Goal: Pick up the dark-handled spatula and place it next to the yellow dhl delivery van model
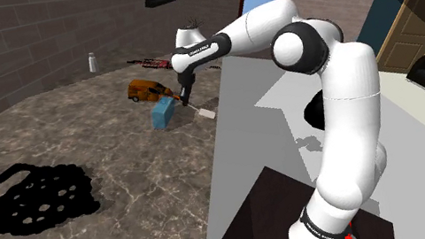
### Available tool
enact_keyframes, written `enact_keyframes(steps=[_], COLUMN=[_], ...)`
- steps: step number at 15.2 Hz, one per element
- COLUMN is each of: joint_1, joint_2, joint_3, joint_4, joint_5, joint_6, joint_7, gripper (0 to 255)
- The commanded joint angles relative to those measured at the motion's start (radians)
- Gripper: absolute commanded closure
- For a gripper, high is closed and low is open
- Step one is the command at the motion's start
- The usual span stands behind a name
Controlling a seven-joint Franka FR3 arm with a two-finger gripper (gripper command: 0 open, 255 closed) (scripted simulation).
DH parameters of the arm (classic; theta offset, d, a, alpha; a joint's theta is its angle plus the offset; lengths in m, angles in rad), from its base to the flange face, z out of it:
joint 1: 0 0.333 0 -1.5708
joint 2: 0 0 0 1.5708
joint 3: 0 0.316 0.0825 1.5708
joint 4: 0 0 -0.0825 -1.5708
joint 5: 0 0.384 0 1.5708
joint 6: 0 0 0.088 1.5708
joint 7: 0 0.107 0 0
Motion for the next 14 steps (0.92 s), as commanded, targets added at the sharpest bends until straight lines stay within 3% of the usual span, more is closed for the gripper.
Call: enact_keyframes(steps=[1, 10, 11, 14], joint_1=[0.0, 0.0, 0.0, -0.003], joint_2=[0.013, 0.018, 0.018, 0.023], joint_3=[0.0, -0.001, -0.001, -0.002], joint_4=[-0.016, -0.021, -0.021, -0.012], joint_5=[-0.001, -0.001, -0.001, 0.0], joint_6=[0.024, 0.035, 0.035, 0.032], joint_7=[0.001, 0.002, 0.002, -0.002], gripper=[255, 255, 0, 0])
